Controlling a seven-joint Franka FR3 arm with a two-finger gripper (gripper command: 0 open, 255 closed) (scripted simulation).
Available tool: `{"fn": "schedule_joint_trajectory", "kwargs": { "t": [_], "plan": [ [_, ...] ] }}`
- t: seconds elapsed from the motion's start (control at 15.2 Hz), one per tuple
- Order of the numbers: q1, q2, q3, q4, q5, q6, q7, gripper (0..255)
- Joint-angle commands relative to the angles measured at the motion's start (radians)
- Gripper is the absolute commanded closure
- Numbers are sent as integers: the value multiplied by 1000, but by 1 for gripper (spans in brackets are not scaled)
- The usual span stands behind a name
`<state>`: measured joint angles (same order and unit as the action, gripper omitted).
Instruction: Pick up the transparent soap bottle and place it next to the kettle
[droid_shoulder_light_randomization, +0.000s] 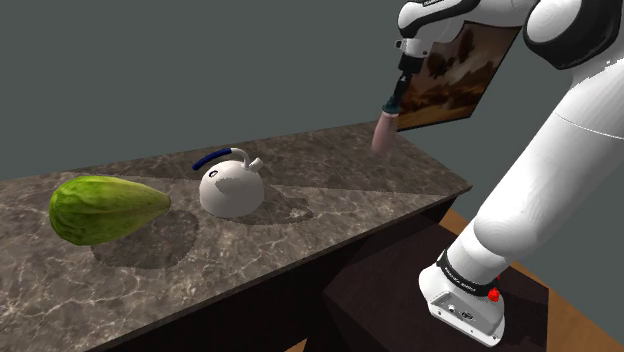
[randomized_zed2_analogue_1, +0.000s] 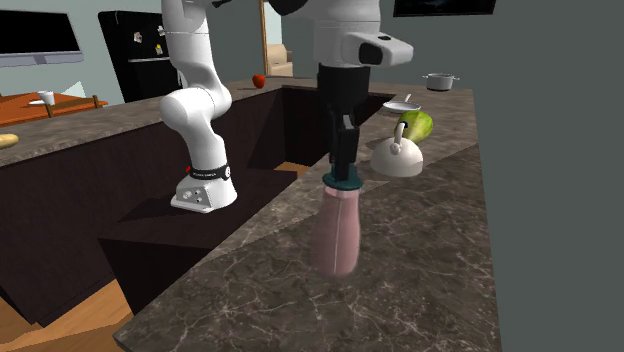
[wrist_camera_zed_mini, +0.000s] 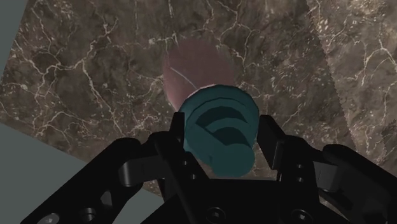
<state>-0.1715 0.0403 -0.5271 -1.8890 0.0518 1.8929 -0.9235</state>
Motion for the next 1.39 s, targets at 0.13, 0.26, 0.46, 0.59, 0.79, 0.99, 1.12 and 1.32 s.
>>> {"fn": "schedule_joint_trajectory", "kwargs": {
  "t": [0.13, 0.26, 0.46, 0.59, 0.79, 0.99, 1.12, 1.32],
  "plan": [
    [1, -11, 0, 43, -6, -52, 6, 255],
    [1, -13, 1, 67, -8, -78, 8, 255],
    [1, -16, 1, 104, -10, -118, 10, 255],
    [1, -16, 0, 131, -10, -145, 11, 255],
    [1, -15, 0, 173, -10, -185, 11, 255],
    [0, -11, -1, 217, -8, -227, 11, 255],
    [-1, -7, -2, 248, -6, -254, 10, 255],
    [-3, 1, -3, 298, -2, -297, 8, 255]
  ]
}}
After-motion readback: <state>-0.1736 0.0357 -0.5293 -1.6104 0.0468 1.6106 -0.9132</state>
